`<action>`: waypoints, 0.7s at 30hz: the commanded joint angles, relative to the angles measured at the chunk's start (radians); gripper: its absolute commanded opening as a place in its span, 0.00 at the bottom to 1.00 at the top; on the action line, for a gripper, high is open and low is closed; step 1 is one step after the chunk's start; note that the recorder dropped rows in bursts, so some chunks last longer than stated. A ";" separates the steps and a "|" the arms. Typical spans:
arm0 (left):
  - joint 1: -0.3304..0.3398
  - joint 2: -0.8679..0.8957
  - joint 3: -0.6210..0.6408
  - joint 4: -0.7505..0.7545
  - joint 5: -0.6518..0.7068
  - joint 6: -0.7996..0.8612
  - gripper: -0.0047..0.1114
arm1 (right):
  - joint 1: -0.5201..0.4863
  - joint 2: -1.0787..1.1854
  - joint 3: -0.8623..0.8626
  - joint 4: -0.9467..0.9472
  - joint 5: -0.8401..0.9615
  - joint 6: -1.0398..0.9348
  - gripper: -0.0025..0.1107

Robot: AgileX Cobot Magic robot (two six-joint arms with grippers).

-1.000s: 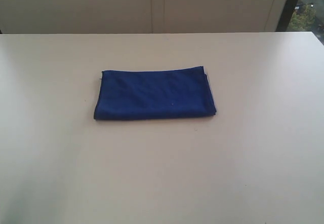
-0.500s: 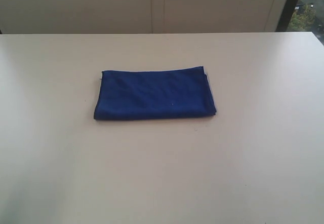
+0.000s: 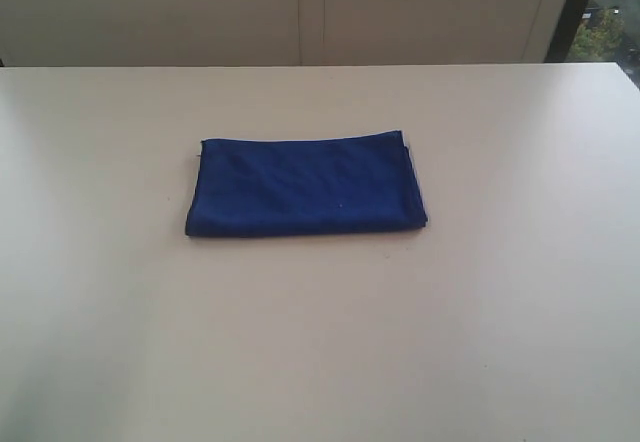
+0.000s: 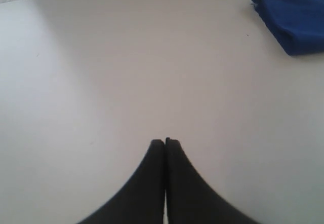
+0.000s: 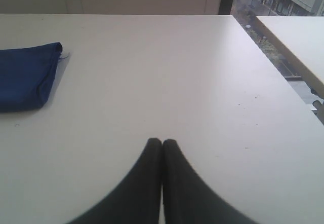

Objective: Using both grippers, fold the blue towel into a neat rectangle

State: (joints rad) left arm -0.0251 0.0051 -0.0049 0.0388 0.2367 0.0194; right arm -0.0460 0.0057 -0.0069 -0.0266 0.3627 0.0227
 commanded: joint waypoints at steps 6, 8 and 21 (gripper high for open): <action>0.002 -0.005 0.005 -0.003 -0.004 0.000 0.04 | 0.005 -0.006 0.007 -0.005 -0.014 0.001 0.02; 0.002 -0.005 0.005 -0.003 -0.004 0.000 0.04 | 0.005 -0.006 0.007 -0.005 -0.014 0.003 0.02; 0.002 -0.005 0.005 -0.003 -0.004 0.005 0.04 | 0.005 -0.006 0.007 -0.005 -0.014 0.003 0.02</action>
State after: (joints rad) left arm -0.0251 0.0051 -0.0049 0.0388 0.2367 0.0216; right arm -0.0460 0.0057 -0.0069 -0.0266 0.3627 0.0244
